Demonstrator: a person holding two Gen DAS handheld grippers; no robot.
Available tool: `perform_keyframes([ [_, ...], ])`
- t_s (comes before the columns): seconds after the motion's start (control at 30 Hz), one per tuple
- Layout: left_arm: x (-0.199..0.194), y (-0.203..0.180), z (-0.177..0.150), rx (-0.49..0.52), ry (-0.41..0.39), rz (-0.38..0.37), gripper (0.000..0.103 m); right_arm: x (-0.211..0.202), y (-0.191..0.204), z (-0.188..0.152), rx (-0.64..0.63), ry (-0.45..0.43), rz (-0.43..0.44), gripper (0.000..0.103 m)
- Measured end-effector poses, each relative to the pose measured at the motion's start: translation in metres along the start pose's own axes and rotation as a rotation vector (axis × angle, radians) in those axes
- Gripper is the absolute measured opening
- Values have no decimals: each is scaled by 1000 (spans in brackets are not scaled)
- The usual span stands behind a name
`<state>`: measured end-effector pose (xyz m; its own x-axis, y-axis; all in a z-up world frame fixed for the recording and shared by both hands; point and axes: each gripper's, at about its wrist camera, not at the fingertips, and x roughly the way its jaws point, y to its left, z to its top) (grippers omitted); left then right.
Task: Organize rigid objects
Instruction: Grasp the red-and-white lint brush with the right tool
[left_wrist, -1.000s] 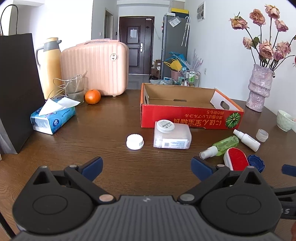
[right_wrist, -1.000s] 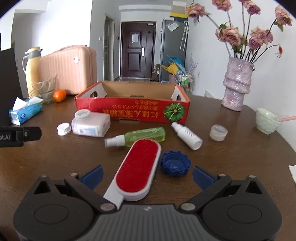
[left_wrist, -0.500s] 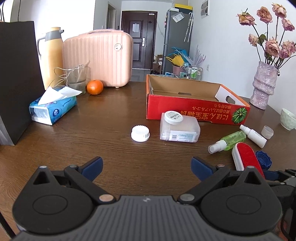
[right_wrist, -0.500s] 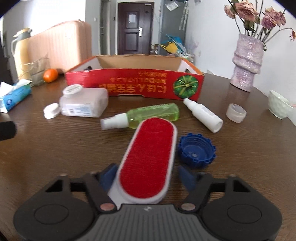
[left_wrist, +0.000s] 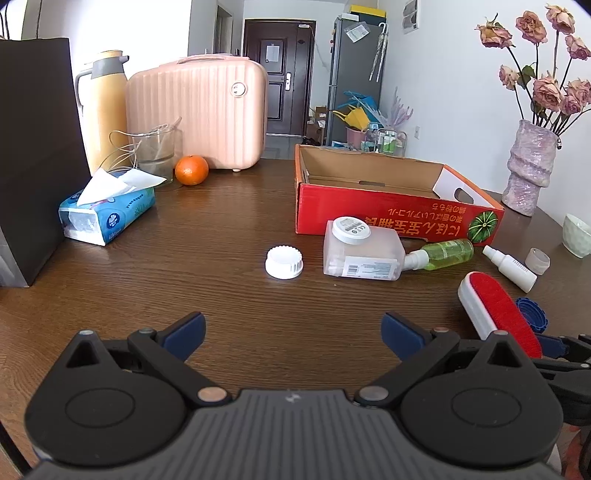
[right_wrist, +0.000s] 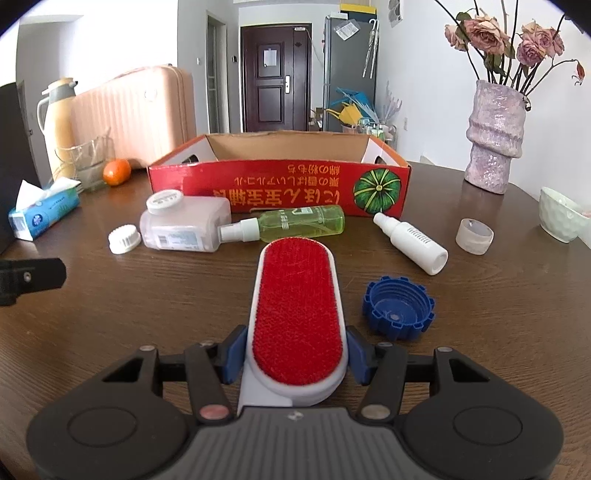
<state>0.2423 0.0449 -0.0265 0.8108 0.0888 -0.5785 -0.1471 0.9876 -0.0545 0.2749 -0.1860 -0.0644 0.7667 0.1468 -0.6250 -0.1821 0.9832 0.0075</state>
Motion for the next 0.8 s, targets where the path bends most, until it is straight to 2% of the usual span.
perform_keyframes([
  [0.5, 8, 3, 12, 22, -1, 29, 103, -12, -9, 13, 5, -51, 9, 55],
  [0.8, 36, 14, 31, 62, 4, 65, 103, -11, -16, 28, 7, -78, -2, 55],
])
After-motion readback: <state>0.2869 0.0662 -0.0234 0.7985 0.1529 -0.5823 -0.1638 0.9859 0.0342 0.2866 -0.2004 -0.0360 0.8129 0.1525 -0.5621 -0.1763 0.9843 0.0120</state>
